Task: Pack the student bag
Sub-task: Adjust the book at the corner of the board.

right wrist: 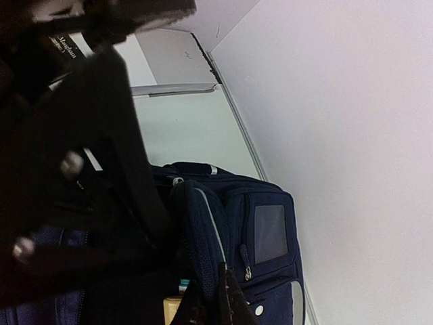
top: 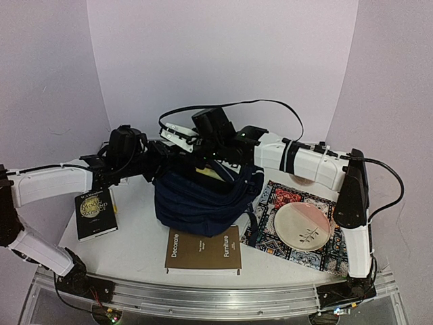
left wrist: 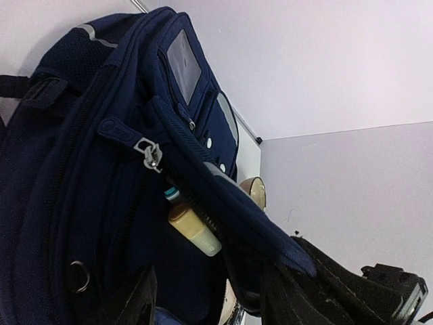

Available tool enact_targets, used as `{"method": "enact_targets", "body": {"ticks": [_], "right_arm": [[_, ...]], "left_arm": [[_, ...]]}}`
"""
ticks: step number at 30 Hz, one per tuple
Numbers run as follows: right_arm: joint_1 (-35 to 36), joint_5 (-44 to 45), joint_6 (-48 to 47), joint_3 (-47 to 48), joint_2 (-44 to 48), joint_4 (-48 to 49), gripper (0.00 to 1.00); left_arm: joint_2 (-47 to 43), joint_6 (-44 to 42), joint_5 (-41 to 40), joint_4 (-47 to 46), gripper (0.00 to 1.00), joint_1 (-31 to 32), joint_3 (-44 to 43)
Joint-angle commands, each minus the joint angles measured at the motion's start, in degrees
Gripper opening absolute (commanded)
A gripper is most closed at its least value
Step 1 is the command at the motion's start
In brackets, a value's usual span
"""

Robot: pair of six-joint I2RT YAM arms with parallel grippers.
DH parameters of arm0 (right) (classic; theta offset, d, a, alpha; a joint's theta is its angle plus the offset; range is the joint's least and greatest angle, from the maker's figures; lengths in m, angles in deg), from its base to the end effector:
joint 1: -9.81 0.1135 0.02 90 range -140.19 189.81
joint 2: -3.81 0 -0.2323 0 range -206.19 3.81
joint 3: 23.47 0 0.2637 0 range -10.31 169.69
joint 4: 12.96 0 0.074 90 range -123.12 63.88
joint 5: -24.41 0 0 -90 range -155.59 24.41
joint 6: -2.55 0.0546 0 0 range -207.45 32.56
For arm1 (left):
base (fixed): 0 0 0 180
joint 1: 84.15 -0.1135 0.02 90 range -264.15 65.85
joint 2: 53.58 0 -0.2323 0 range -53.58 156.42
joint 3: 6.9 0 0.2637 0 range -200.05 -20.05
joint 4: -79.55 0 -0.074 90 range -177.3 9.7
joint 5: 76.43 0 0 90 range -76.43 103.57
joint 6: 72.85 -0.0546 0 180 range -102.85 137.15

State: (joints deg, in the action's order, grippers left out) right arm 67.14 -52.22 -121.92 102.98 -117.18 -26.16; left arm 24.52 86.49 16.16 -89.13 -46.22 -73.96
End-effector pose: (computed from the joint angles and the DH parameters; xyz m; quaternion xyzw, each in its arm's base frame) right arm 0.2957 0.4377 0.3206 -0.4839 0.5756 0.0435 0.6577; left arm 0.2744 -0.2170 0.2414 -0.2127 0.8030 -0.4592 0.3148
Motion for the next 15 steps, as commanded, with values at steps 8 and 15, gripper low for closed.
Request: {"method": "enact_targets", "body": {"ticks": [8,15], "right_arm": [[1.04,0.26,0.05,2.81,0.49,5.14,0.00],[1.08,0.12,0.07,2.75,0.31,5.23,0.00]], "left_arm": [[-11.22,-14.55,-18.92,22.44,0.60,-0.45,2.24],[-7.98,-20.38,-22.44,31.51,0.68,-5.23,2.34]]}}
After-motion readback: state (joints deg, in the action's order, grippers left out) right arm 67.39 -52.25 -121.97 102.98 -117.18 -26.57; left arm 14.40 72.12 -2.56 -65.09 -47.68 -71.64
